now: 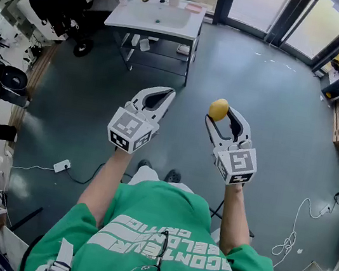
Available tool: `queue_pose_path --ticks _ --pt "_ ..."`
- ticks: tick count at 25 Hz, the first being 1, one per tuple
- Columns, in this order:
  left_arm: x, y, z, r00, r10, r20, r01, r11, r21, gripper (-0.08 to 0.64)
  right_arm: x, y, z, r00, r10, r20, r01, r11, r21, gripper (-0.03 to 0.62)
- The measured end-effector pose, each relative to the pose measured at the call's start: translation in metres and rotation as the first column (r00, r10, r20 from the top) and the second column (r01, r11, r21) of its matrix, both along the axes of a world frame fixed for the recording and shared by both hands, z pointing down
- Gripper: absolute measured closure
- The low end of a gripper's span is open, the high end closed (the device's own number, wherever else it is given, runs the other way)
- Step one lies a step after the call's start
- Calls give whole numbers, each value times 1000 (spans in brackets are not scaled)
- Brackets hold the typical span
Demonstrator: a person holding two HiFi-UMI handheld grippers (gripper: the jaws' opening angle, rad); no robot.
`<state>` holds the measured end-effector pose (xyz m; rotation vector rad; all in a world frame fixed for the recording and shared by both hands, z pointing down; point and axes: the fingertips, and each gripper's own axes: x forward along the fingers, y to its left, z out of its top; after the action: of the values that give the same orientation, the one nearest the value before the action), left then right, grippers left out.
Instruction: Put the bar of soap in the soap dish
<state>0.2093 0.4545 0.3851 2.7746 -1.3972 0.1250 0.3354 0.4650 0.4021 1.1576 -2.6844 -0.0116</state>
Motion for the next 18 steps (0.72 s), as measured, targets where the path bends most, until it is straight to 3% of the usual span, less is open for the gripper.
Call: queue_pose_path --ticks 18 --pt "-10 6 11 1000 -10 -5 10 1000 -23 551 -11 3 10 1000 -4 15 5 999 -32 347"
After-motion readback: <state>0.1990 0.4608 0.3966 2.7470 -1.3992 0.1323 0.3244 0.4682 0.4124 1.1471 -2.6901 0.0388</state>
